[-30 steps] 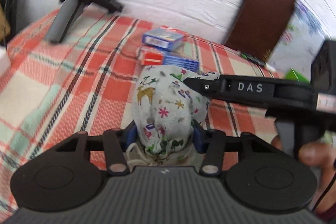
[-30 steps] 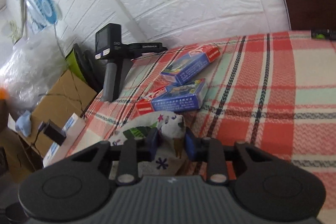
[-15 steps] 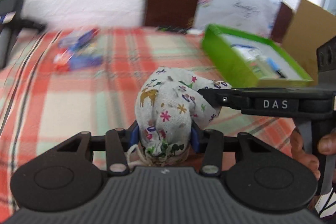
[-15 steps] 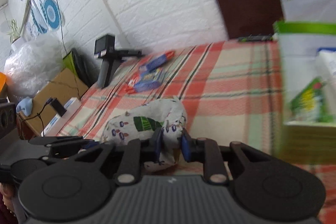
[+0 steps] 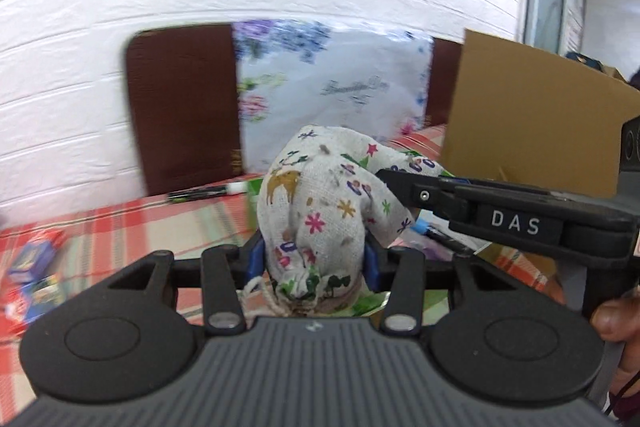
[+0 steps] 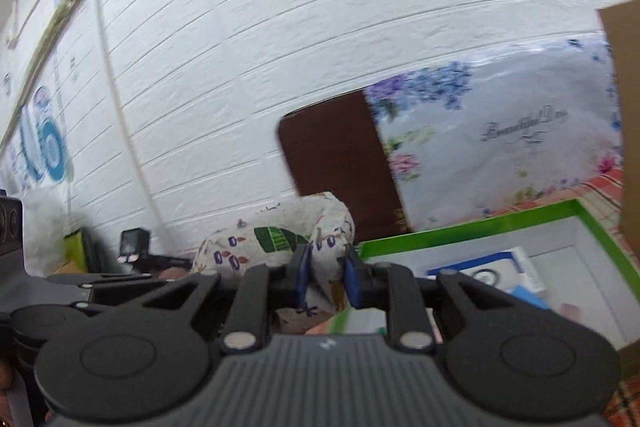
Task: Organize objects
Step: 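Carry the pouch into the green box and open both tools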
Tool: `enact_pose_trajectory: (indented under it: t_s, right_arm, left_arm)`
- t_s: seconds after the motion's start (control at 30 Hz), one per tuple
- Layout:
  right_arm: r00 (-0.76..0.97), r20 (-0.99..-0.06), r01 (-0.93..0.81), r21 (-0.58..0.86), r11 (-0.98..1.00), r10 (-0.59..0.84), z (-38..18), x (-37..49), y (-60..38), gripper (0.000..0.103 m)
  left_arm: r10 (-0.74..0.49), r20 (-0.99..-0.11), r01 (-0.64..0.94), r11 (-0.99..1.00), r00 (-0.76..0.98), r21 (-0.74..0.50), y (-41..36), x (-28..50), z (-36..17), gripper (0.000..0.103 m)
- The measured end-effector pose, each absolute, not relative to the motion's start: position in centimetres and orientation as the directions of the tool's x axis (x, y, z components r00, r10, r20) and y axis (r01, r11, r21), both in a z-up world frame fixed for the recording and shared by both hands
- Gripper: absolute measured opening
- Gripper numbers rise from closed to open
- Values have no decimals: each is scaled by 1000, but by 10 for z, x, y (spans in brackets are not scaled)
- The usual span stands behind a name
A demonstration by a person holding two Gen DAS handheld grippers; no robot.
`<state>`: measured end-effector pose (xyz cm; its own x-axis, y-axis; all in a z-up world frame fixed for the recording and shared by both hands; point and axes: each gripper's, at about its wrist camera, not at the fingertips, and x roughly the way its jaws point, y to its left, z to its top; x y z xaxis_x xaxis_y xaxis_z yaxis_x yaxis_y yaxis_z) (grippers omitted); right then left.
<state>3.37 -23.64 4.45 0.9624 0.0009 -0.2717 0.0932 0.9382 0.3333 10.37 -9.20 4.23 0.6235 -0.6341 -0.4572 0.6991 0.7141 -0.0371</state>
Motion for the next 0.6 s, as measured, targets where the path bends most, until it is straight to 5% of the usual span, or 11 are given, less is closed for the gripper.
enact_pose_trajectory:
  t_s: [0.47, 0.5, 0.53, 0.57, 0.6]
  right_arm:
    - [938, -317, 265, 397, 879, -140, 3, 39, -317, 22]
    - [937, -314, 277, 395, 876, -155, 2, 41, -321, 29]
    - [930, -318, 301, 378, 876, -183, 0, 44, -324, 60]
    - [916, -322, 347, 342, 873, -239, -1, 46, -325, 76]
    - [898, -318, 402, 309, 862, -304, -2, 46, -326, 76]
  left_arm:
    - [-626, -539, 751, 660, 563, 19, -179, 128, 21, 50]
    - [-603, -545, 736, 676, 583, 40, -186, 131, 20, 52]
    - [-564, -552, 711, 699, 615, 78, -192, 135, 17, 53]
    - [-514, -560, 676, 727, 650, 118, -195, 139, 14, 54]
    - [-472, -566, 641, 755, 676, 135, -195, 143, 12, 54]
